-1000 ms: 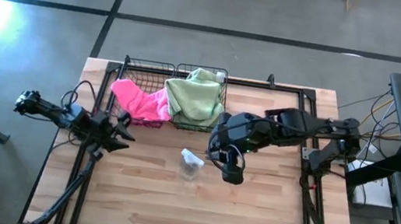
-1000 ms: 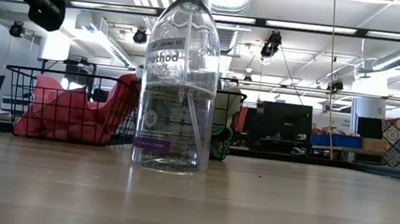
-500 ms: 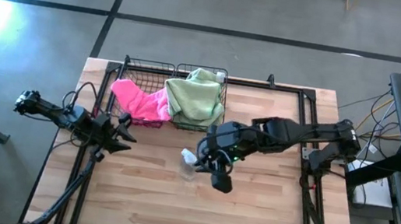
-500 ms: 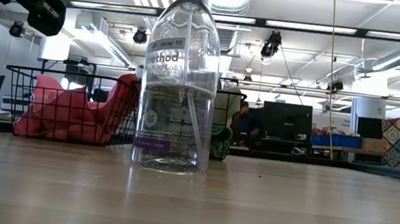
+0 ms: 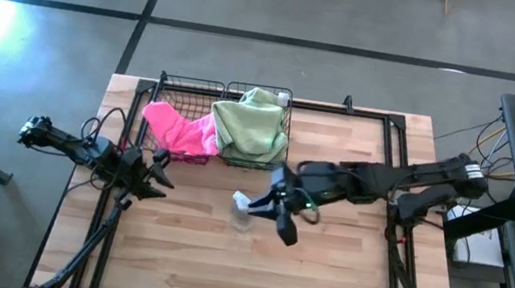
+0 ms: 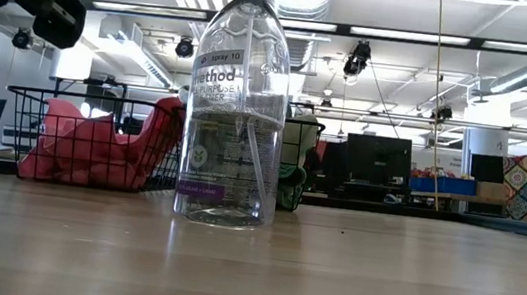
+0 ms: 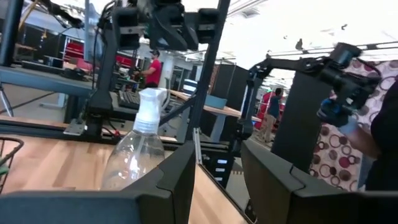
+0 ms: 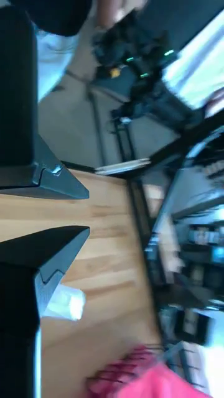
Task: Sort microfiber towel by color & place in baskets
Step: Return to Home Position
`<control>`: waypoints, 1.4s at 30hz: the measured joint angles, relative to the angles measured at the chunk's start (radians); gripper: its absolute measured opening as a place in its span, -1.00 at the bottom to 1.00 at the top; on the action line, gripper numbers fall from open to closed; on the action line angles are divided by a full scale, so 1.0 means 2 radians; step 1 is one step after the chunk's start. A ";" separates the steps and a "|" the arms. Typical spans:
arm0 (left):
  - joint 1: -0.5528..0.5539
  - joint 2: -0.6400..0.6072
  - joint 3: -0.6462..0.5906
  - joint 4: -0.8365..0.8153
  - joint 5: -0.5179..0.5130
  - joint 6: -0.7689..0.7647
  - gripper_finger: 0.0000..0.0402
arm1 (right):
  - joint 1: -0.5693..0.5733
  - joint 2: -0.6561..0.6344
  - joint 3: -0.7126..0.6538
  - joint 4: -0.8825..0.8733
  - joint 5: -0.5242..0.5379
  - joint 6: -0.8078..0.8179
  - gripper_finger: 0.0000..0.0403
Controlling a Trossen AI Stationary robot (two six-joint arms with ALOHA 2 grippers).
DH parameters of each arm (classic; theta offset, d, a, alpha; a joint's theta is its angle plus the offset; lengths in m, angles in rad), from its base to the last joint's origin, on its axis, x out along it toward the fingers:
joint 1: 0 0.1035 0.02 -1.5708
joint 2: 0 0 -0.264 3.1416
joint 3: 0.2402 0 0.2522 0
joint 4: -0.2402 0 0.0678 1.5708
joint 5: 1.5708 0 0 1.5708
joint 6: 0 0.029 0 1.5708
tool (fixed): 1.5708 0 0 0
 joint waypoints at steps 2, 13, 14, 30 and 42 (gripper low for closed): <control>0.000 0.000 0.000 0.000 0.003 0.000 -0.42 | 0.003 -0.023 -0.034 0.043 0.012 0.000 -0.64; 0.000 0.001 0.000 -0.011 0.003 0.000 -0.42 | 0.027 -0.143 -0.208 0.207 0.097 -0.010 -0.64; 0.000 0.002 0.000 -0.012 0.003 0.001 -0.42 | 0.028 -0.152 -0.223 0.222 0.103 -0.011 -0.64; 0.000 0.004 0.000 -0.014 0.000 0.051 -0.42 | 0.030 -0.295 -0.424 0.354 0.119 -0.055 -0.64; 0.000 0.005 0.000 -0.022 -0.029 0.057 -0.42 | 0.030 -0.383 -0.494 0.354 0.141 -0.066 -0.64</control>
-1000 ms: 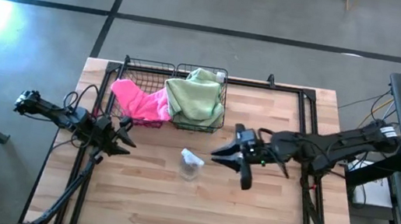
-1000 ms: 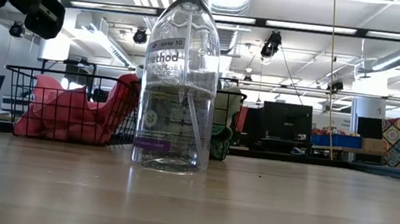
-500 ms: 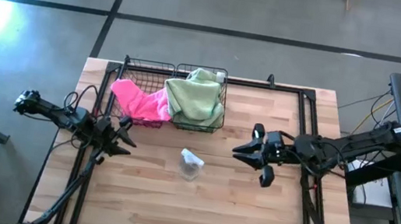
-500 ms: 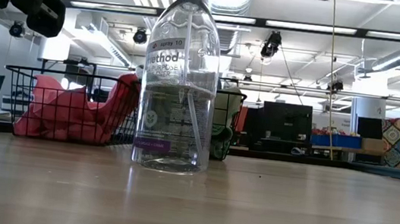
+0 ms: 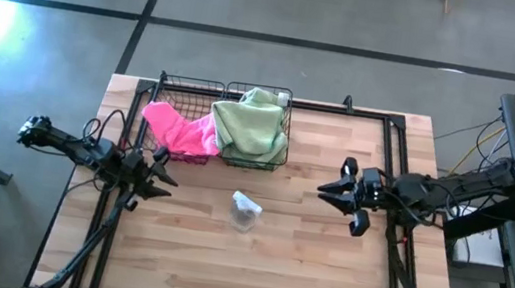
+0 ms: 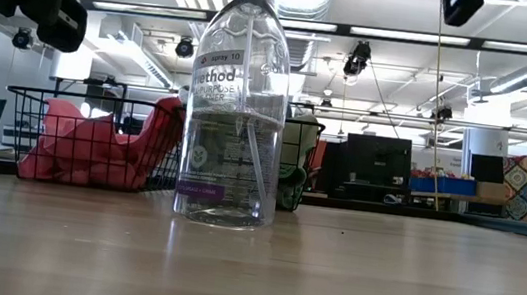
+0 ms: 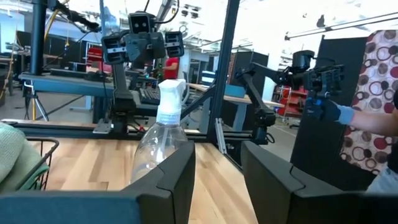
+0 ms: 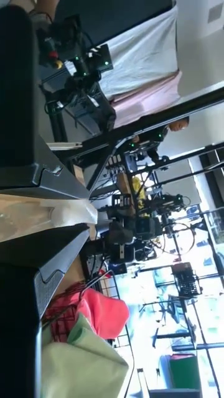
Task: Sort microfiber towel by color & place in baskets
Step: Return to Home Position
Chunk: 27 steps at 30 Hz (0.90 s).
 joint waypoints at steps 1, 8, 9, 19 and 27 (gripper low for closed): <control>0.000 0.000 0.000 0.000 0.000 0.000 -0.42 | 0.000 -0.005 -0.005 0.000 0.000 0.000 -0.64; 0.000 0.001 0.000 -0.007 0.000 0.000 -0.42 | 0.000 -0.036 -0.039 0.000 0.030 0.002 -0.64; 0.000 0.001 0.000 -0.007 0.000 0.000 -0.42 | 0.000 -0.040 -0.044 0.000 0.033 0.002 -0.64; 0.000 0.001 0.000 -0.011 0.000 0.000 -0.42 | 0.000 -0.073 -0.096 0.018 0.069 0.018 -0.64; 0.000 0.001 0.000 -0.014 0.000 0.000 -0.42 | 0.000 -0.094 -0.168 0.111 0.069 0.026 -0.64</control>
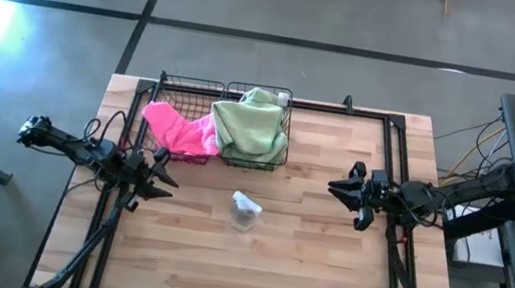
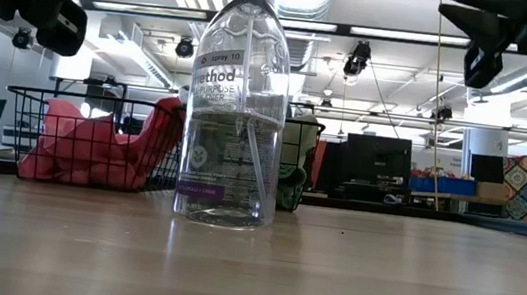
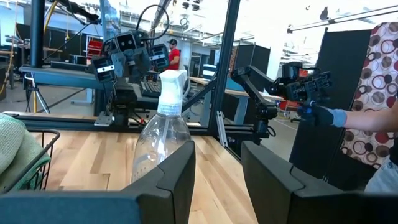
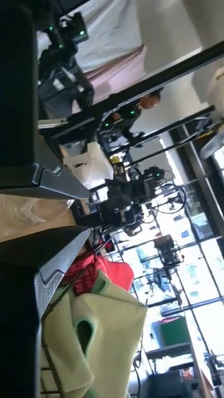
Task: Sort microfiber towel by color & place in baskets
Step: Return to Home Position
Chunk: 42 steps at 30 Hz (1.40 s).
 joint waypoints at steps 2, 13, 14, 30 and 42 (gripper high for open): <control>0.000 0.000 0.000 0.000 0.000 0.000 -0.42 | 0.000 -0.002 -0.016 0.020 0.001 0.010 -0.64; 0.000 0.000 0.000 0.000 0.000 -0.002 -0.42 | 0.000 -0.001 -0.069 0.097 0.001 0.019 -0.64; 0.000 0.000 0.000 0.000 0.000 -0.002 -0.42 | 0.000 -0.001 -0.075 0.104 0.001 0.019 -0.64; 0.000 0.001 0.000 -0.017 0.000 0.001 -0.42 | 0.000 -0.001 -0.086 0.068 0.014 -0.005 -0.64; 0.000 0.001 0.000 -0.019 0.000 0.000 -0.42 | 0.000 -0.001 -0.086 -0.026 0.007 -0.026 -0.64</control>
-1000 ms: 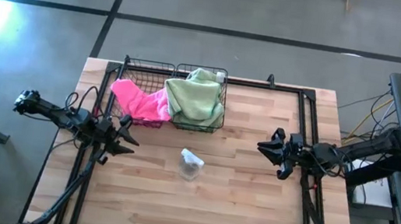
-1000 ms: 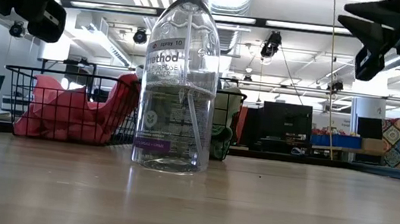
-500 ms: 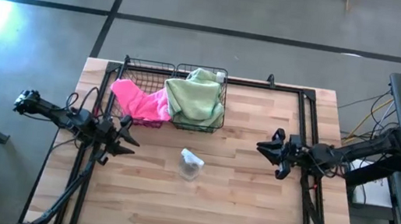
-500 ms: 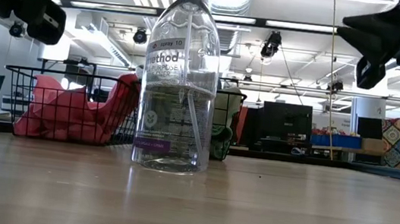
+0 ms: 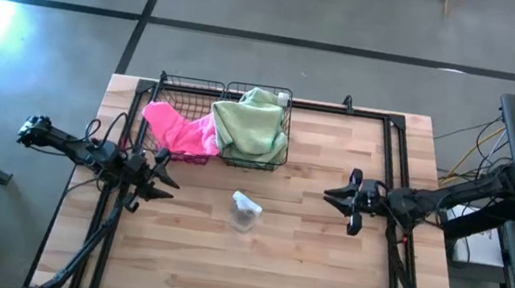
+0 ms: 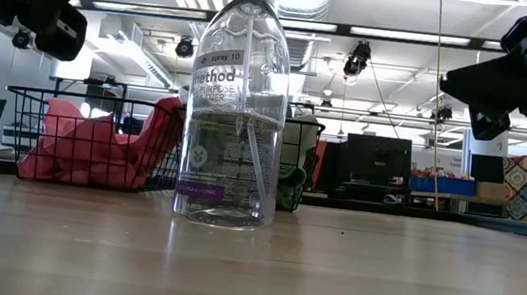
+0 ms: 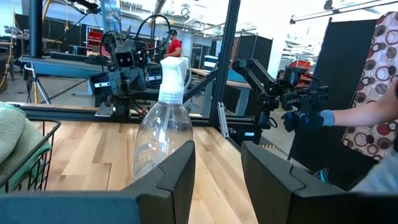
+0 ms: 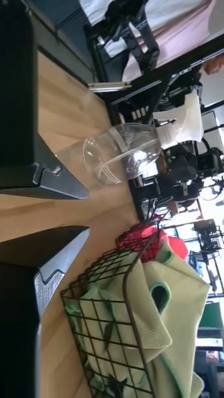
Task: Sort microfiber towel by color & place in baskets
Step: Return to Home Position
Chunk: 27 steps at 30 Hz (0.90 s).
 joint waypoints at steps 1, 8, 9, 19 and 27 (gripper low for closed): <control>0.000 0.000 0.000 0.000 0.000 0.000 -0.42 | 0.000 0.000 0.000 0.000 0.000 0.005 -0.64; 0.000 0.000 0.000 0.000 0.000 0.000 -0.42 | 0.000 0.000 0.000 0.000 0.000 0.009 -0.64; 0.000 0.000 0.000 0.000 0.000 0.000 -0.42 | 0.000 0.000 0.000 0.000 0.000 0.009 -0.64; 0.000 0.000 0.000 0.001 0.000 0.000 -0.42 | 0.000 0.000 -0.001 0.000 0.000 0.009 -0.64; 0.000 0.000 0.000 0.001 0.000 0.000 -0.42 | 0.000 -0.005 -0.001 -0.002 0.000 0.009 -0.64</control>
